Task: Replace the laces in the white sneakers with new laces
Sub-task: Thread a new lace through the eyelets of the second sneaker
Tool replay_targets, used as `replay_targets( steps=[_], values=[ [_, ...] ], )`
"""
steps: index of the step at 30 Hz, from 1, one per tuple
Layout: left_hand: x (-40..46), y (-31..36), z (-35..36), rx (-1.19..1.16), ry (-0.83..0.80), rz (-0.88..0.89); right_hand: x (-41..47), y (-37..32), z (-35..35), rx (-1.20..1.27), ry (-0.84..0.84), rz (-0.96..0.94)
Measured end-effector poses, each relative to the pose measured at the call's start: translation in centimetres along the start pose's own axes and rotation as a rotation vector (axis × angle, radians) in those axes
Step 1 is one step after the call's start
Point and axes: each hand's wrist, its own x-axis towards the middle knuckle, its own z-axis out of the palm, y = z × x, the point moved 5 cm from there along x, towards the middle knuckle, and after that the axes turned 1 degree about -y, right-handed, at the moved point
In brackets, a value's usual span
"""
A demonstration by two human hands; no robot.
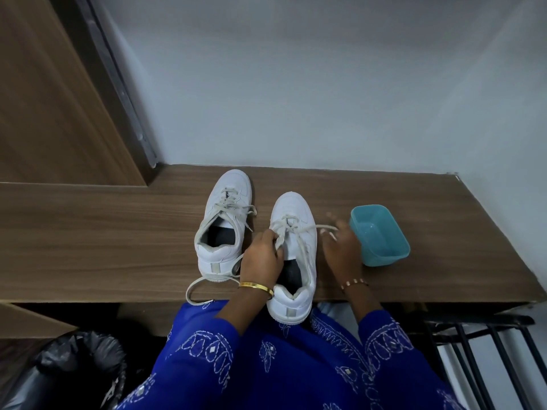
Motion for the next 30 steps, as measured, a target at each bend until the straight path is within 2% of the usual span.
replay_targets(
  steps=[2, 4, 7, 11, 13, 16, 22, 26, 30],
  values=[
    [0.0, 0.1, 0.0, 0.004, -0.004, -0.001, -0.4, -0.5, 2.1, -0.048, -0.197, -0.028],
    [0.0, 0.0, -0.1, 0.003, -0.001, -0.001, -0.5, -0.8, 3.4, -0.116, -0.28, -0.045],
    [0.0, 0.0, -0.1, 0.007, 0.001, -0.002, 0.1, -0.8, 2.7, -0.107, -0.177, -0.024],
    [0.0, 0.0, 0.0, 0.0, 0.006, 0.0, 1.0, 1.1, -1.2, 0.029, 0.144, 0.174],
    [0.0, -0.1, 0.0, -0.002, 0.009, -0.001, 1.0, 2.3, -1.9, -0.001, 0.173, 0.213],
    [0.0, -0.1, 0.0, -0.004, 0.011, 0.002, 0.3, 2.4, -1.1, 0.024, 0.093, 0.179],
    [-0.1, -0.1, -0.1, 0.003, 0.017, -0.003, -0.5, -0.5, 3.3, -0.078, -0.218, -0.049],
    [-0.1, -0.1, -0.1, -0.003, 0.019, -0.003, -0.2, -0.3, 2.0, -0.097, -0.062, -0.038],
    [0.0, 0.0, 0.0, -0.017, 0.012, -0.001, -0.1, 1.9, -1.4, -0.069, 0.183, 0.104]
  ],
)
